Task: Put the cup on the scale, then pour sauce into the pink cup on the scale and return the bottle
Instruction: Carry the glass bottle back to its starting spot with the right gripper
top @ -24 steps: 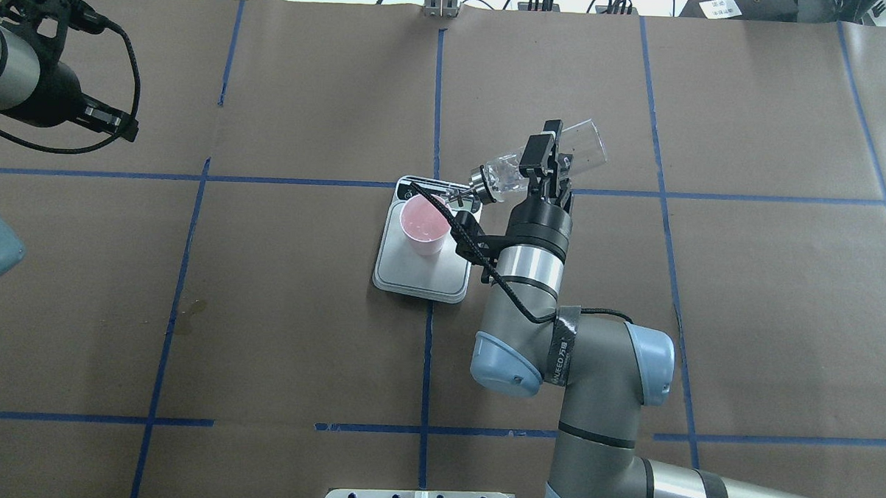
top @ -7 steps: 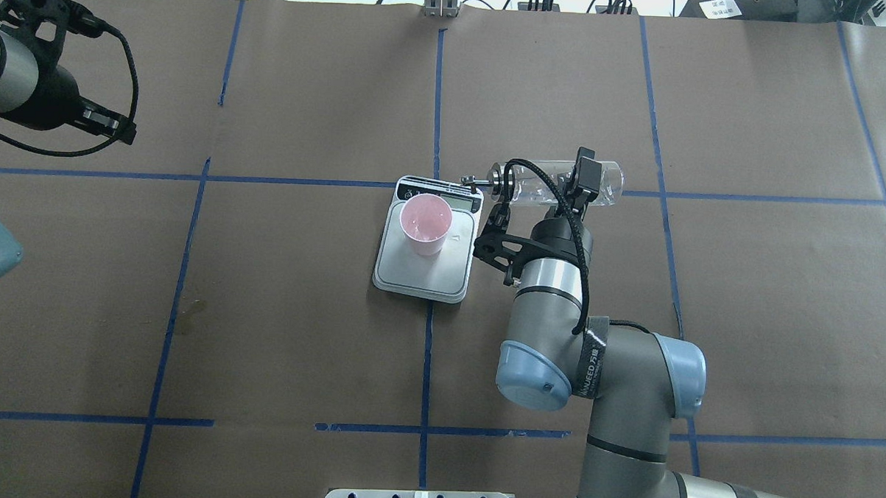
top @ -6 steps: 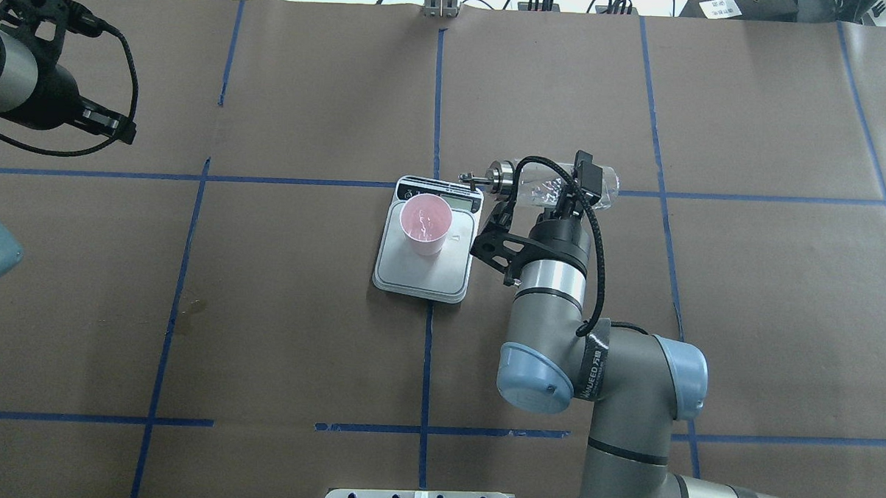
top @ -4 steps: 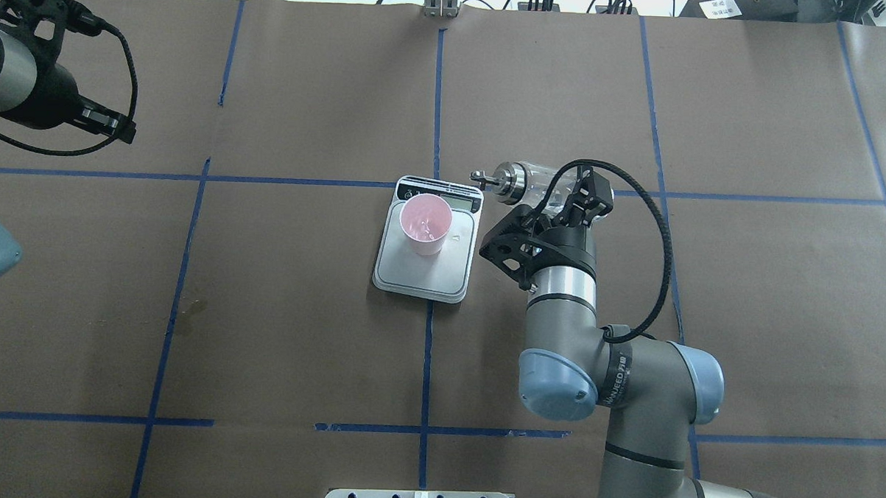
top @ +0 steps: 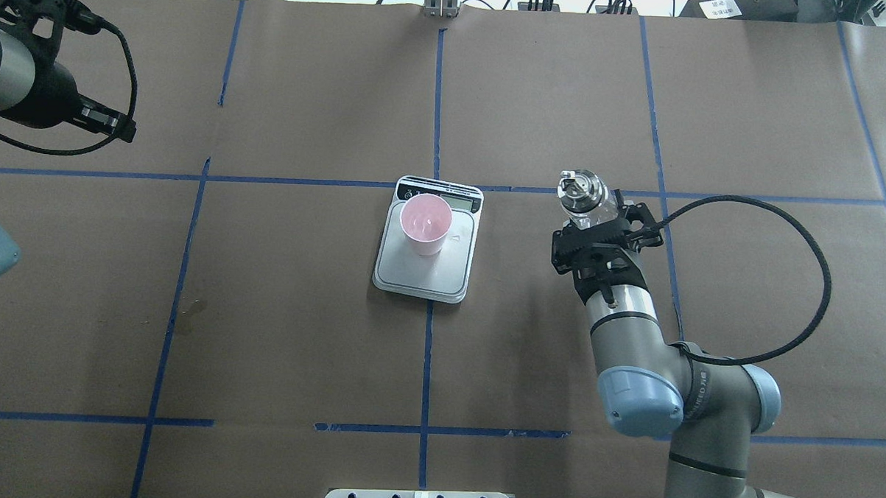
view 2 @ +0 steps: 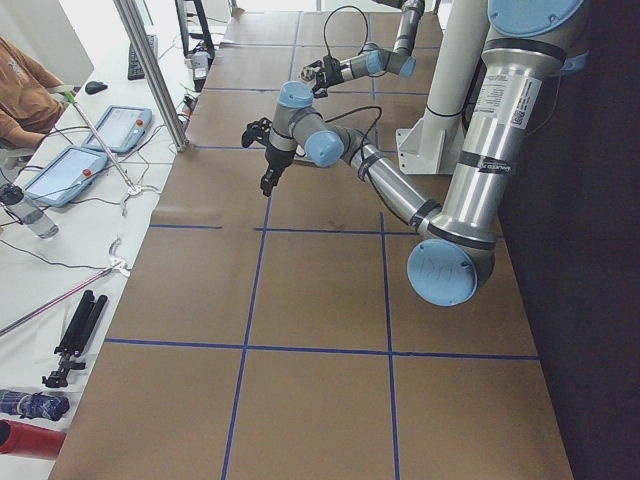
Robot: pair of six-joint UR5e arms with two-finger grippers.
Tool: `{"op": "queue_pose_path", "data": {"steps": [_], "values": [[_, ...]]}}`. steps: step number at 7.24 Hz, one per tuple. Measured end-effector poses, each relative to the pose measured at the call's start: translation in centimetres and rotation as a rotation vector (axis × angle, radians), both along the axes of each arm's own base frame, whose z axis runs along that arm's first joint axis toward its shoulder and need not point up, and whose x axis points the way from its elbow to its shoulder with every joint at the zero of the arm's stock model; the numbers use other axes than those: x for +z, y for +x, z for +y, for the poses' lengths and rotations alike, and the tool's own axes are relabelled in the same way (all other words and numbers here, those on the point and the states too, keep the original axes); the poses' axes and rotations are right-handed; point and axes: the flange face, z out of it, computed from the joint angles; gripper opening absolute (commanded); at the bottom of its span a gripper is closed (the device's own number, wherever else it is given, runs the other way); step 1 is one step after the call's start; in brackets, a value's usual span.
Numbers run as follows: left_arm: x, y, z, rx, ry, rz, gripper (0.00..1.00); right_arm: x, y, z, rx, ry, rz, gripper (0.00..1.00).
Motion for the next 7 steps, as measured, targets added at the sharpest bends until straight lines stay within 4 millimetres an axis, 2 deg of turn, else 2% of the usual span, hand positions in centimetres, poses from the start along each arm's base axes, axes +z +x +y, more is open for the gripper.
{"op": "queue_pose_path", "data": {"steps": [3,4,5,7], "values": [[-0.1,0.0,0.0,-0.002,-0.001,0.002,0.55,6.8,4.9,1.3,0.044,-0.028,-0.229,0.00],[-0.1,0.0,0.0,-0.003,-0.001,0.002,0.55,8.1,5.9,1.6,0.057,-0.039,-0.278,0.00],[-0.2,0.0,0.1,-0.003,0.000,0.004,0.55,9.0,6.3,1.8,0.079,-0.061,-0.355,0.00],[-0.2,-0.1,0.1,-0.003,0.001,0.005,0.55,11.2,5.4,1.8,0.111,-0.107,-0.451,0.00]]}}
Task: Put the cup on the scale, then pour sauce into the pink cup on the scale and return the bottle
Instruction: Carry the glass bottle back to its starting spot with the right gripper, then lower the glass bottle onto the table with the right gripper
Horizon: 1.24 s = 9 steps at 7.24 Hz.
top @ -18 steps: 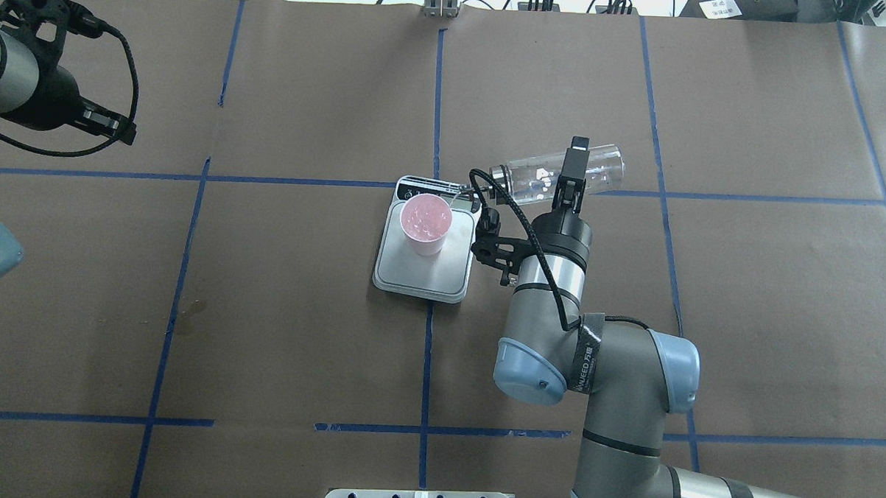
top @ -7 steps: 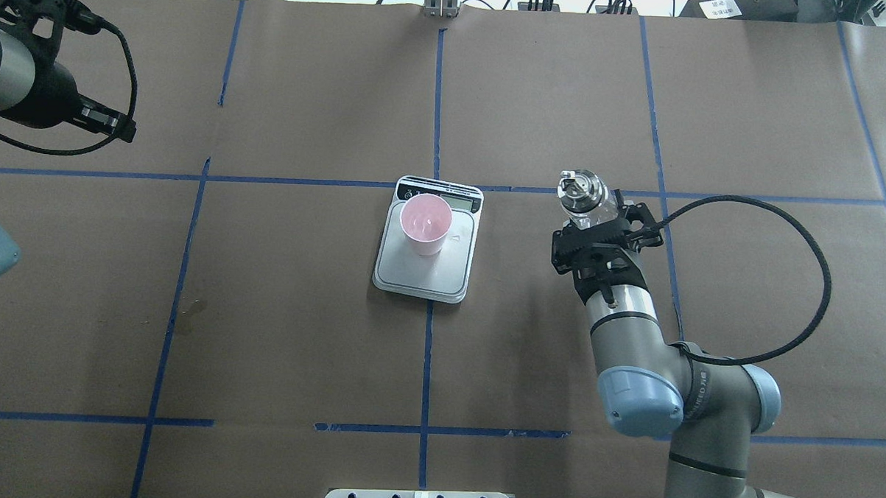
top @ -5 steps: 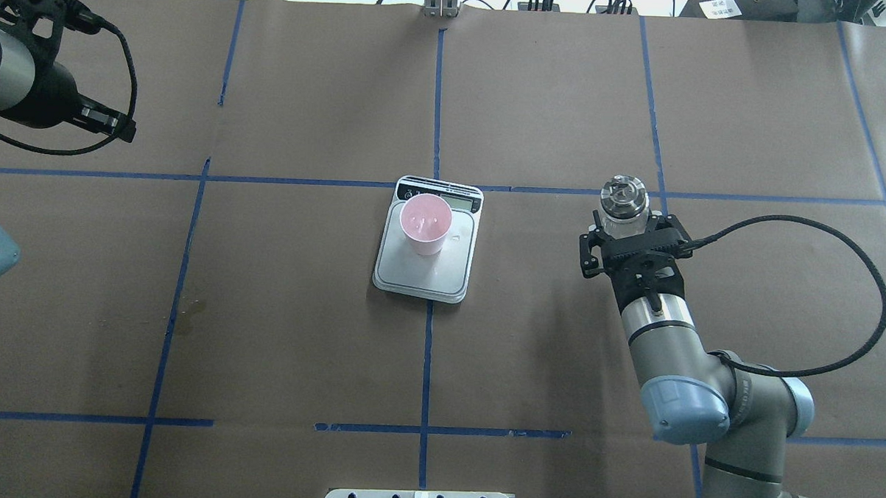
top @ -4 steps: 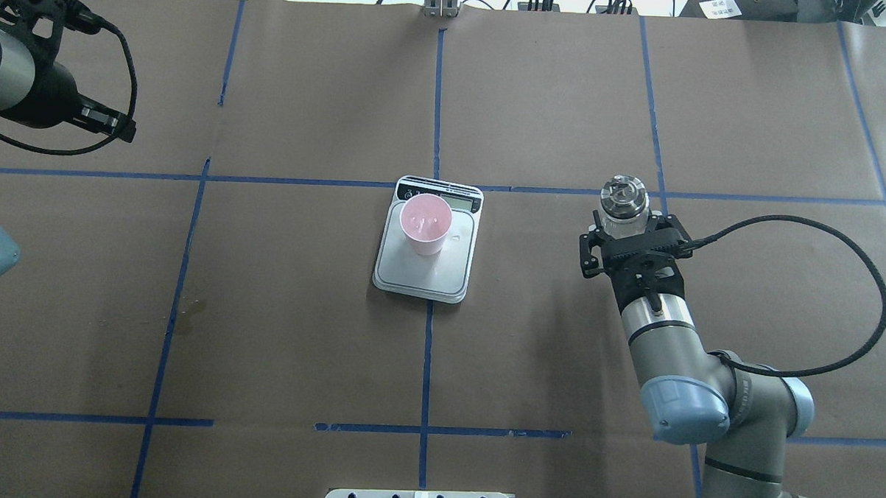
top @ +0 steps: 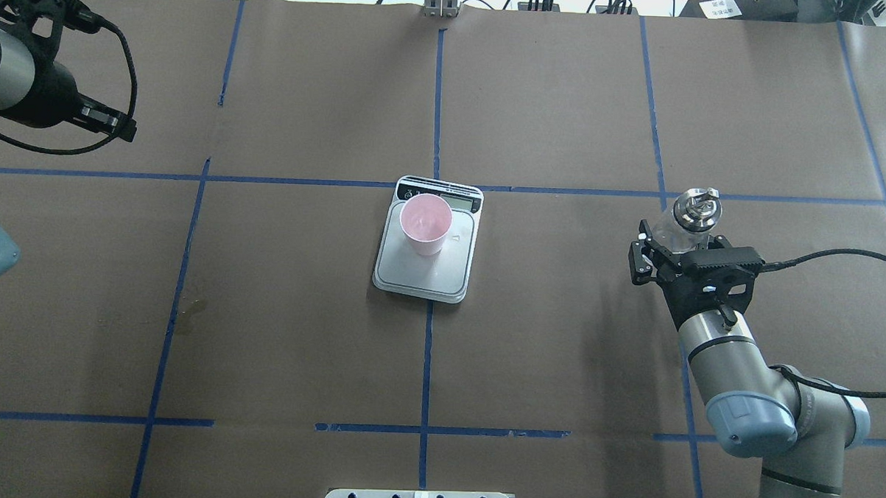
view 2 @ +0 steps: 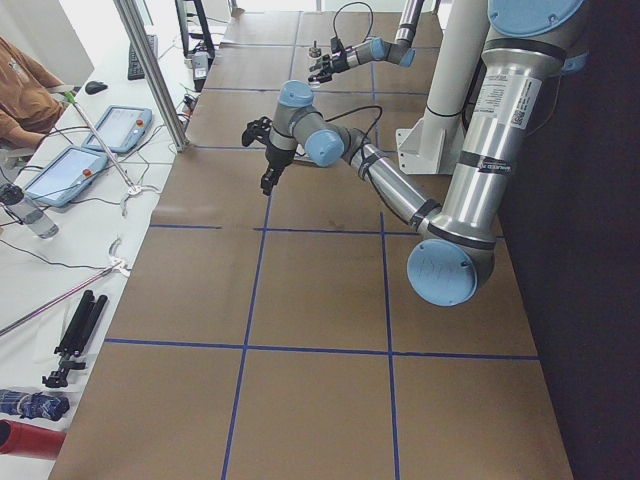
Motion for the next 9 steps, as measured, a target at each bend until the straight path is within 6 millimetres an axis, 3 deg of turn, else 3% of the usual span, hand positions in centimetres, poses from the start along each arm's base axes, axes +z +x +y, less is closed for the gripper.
{"op": "queue_pose_path", "data": {"steps": [2,9], "values": [[0.0,0.0,0.0,0.000,-0.001,0.000,0.55,2.6,-1.3,-0.2,0.008,-0.019,0.016,0.00],[-0.2,-0.1,0.1,0.000,0.003,0.002,0.55,2.6,-2.1,-0.6,0.015,-0.025,-0.004,0.00]]}}
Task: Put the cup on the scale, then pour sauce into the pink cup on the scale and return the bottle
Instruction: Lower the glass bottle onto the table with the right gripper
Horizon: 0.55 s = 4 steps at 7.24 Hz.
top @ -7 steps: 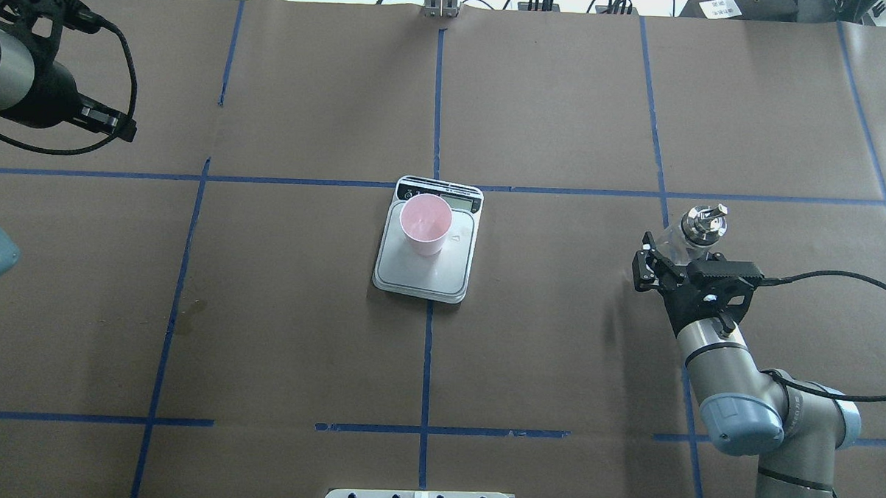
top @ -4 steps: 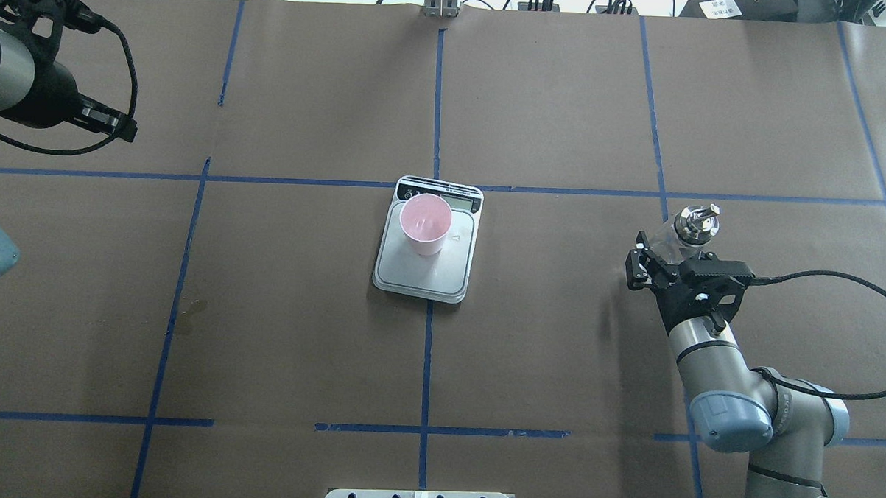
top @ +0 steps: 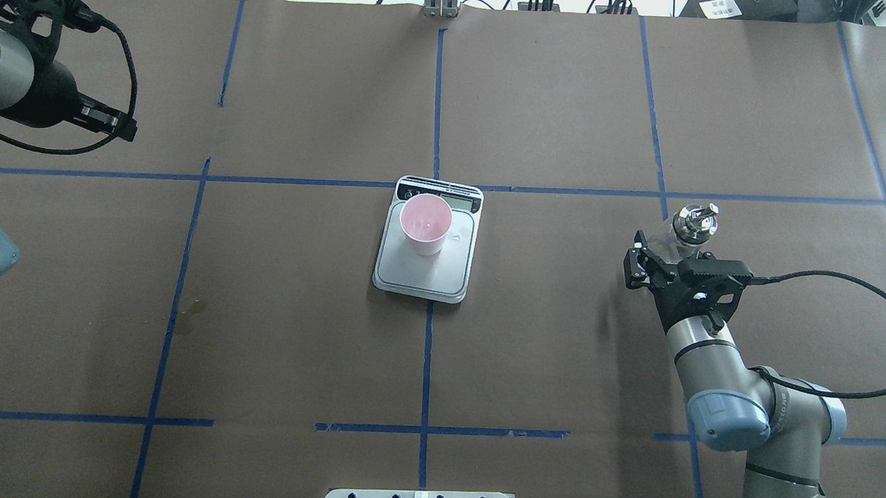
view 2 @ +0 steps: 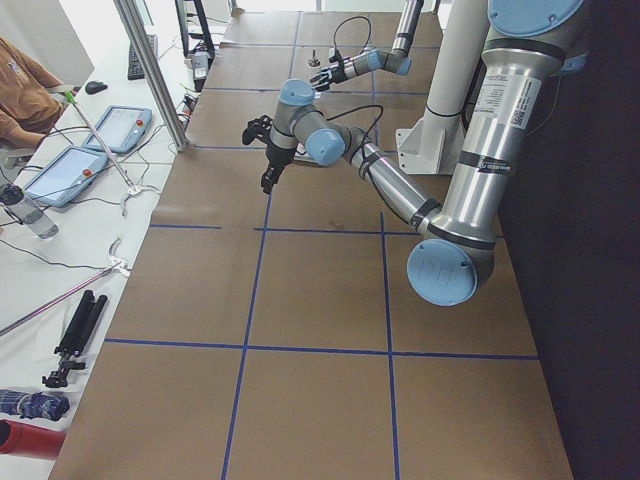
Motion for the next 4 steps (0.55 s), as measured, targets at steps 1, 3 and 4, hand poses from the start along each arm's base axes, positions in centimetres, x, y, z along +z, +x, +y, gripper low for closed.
{"op": "queue_pose_path", "data": {"steps": [1,3,4], "values": [[-0.09,-0.06,0.04,-0.001,0.002,0.001,0.55,0.33,0.12,-0.02,0.002,-0.003,0.003,0.00],[-0.26,-0.16,0.11,-0.001,0.005,0.003,0.55,0.90,0.32,-0.01,0.008,-0.011,-0.003,0.52],[-0.28,-0.21,0.10,-0.002,0.005,0.004,0.55,1.15,0.41,0.00,0.010,-0.013,-0.003,1.00]]}}
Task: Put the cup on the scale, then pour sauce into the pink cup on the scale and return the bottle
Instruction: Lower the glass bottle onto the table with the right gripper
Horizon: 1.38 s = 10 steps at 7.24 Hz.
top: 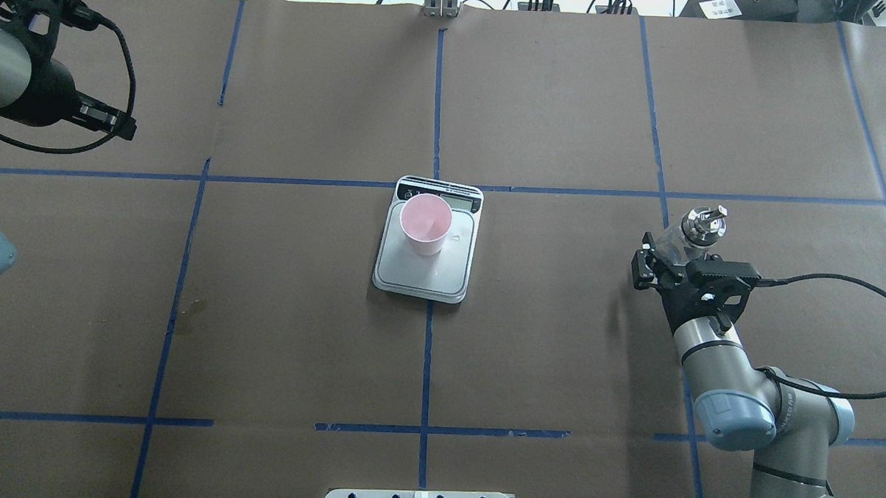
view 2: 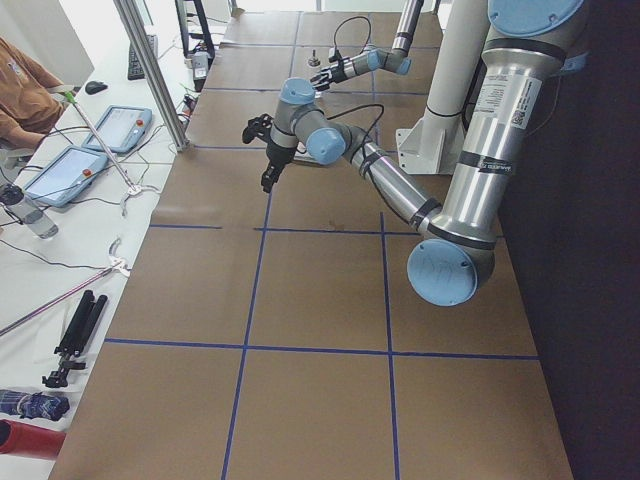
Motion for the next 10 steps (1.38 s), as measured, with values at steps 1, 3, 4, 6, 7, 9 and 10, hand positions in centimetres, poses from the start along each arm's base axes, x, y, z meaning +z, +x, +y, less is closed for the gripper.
{"op": "queue_pose_path", "data": {"steps": [1,3,4,6,7,9,10], "values": [[0.0,0.0,0.0,0.000,0.000,0.000,0.55,0.2,0.0,0.0,0.001,-0.002,0.003,1.00],[0.0,0.0,0.0,0.000,0.000,-0.001,0.55,1.0,-0.1,0.1,0.000,-0.005,0.018,1.00],[0.1,0.0,0.0,0.000,-0.001,-0.001,0.55,1.1,-0.1,0.1,0.000,-0.005,0.020,1.00],[0.2,0.0,0.0,0.000,-0.003,-0.003,0.55,1.0,-0.1,0.1,0.002,-0.002,0.018,1.00],[0.3,0.1,0.0,0.000,-0.005,-0.004,0.55,0.8,-0.1,0.2,0.003,0.001,0.015,1.00],[0.4,0.2,-0.1,0.002,-0.008,-0.005,0.56,0.7,-0.6,1.0,-0.003,0.010,0.016,1.00],[0.4,0.2,-0.1,0.002,-0.008,-0.005,0.56,1.0,-0.7,1.7,-0.010,0.014,0.022,1.00]]}}
